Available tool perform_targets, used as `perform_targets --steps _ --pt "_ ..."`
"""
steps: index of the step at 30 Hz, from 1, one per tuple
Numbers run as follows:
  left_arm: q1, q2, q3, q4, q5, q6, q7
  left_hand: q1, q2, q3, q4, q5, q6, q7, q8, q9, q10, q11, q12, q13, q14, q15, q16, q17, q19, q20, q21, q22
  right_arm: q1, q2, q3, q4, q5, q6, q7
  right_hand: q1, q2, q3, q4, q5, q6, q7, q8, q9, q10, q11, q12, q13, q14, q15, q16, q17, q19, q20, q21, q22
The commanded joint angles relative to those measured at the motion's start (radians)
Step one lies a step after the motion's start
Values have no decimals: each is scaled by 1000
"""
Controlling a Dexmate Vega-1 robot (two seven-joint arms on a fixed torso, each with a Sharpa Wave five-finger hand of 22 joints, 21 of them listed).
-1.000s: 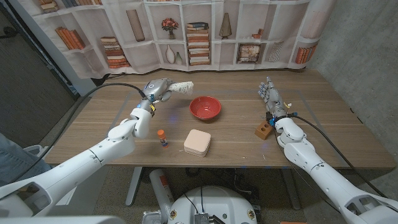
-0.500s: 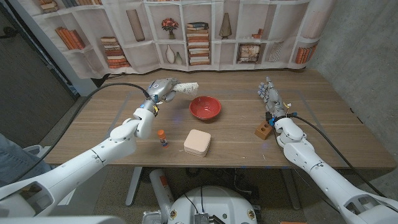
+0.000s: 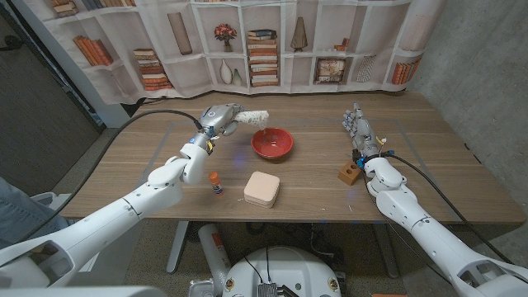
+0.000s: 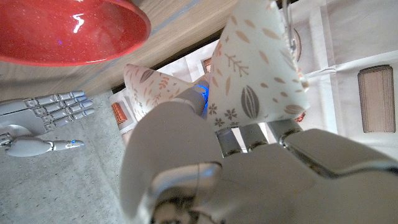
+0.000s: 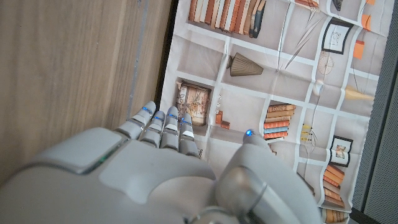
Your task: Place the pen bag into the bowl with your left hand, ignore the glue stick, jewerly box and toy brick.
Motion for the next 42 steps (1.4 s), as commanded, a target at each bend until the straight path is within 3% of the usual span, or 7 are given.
perform_targets --steps 1,42 --pt "-11 -16 9 22 20 -54 11 -12 -2 3 -3 -5 11 2 7 -1 9 0 -3 4 7 -106 -1 6 -2 -1 -3 -1 -9 0 2 -6 -3 3 -7 3 9 -1 -1 0 11 2 0 5 12 1 -5 5 13 0 -3 6 11 -9 -1 3" --pt "-47 -65 71 63 92 -162 16 -29 -7 -4 -1 -7 19 -7 12 -4 15 -8 -13 12 2 -111 -12 10 -24 0 -11 0 -32 -11 15 -17 1 9 -13 3 12 -3 -3 -1 11 1 -1 5 12 0 -6 5 13 1 -4 6 15 -9 -11 4"
